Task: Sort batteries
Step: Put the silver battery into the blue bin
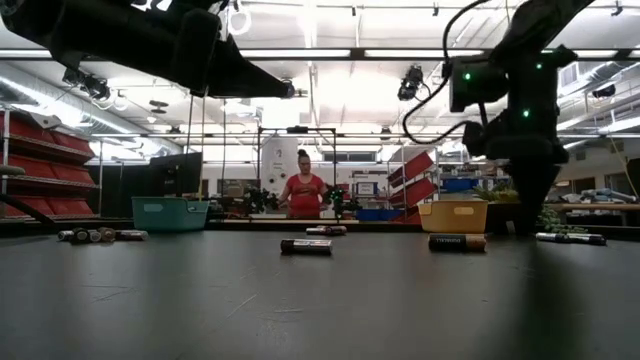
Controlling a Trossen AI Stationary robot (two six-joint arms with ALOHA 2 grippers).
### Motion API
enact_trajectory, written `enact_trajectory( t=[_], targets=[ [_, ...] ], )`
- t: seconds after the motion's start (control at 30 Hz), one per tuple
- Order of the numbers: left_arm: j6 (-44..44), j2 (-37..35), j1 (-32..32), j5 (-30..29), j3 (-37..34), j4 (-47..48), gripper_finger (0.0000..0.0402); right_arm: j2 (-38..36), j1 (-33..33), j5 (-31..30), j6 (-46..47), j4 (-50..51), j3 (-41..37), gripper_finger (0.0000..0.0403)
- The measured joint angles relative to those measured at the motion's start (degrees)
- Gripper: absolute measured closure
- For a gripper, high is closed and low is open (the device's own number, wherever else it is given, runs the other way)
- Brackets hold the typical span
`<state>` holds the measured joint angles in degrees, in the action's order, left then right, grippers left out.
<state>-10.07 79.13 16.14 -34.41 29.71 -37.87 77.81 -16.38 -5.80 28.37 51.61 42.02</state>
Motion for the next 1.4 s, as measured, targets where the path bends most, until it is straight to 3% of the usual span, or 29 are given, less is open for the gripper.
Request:
enact_trajectory(
  t=[0.2, 0.4, 0.5, 0.6, 0.73, 1.2, 1.4],
  targets=[
    [0.08, 0.00, 0.02, 0.00, 0.00, 0.26, 0.0269, 1.26, 1.48, -0.08, -4.05, 0.00, -0.02, 0.0300],
    [1.27, 0.00, 0.09, 0.00, 0.00, 0.90, 0.0269, -0.66, 9.64, 5.57, -1.88, -4.73, -0.02, 0.0300],
    [1.70, 0.00, 0.09, 0.00, 0.00, 1.15, 0.0269, -0.66, 14.59, 4.65, -1.49, -7.52, -0.02, 0.0300],
    [2.88, 0.00, 0.11, 0.00, 0.00, 1.51, 0.0269, -2.10, 18.44, -0.17, -1.12, -10.77, -0.02, 0.0300],
    [3.69, 0.00, 0.89, 0.00, 0.00, 1.86, 0.0269, -7.58, 19.68, -4.78, -1.44, -11.12, -0.02, 0.0300],
    [3.20, -0.02, 2.64, 0.00, 0.00, 1.73, 0.0269, -33.81, 18.71, -8.11, -3.46, -11.36, -0.11, 0.0300],
    [3.21, -0.02, 2.64, 0.00, 0.00, 1.68, 0.0269, -39.78, 18.85, -7.68, -1.37, -20.28, -9.03, 0.0300]
  ],
)
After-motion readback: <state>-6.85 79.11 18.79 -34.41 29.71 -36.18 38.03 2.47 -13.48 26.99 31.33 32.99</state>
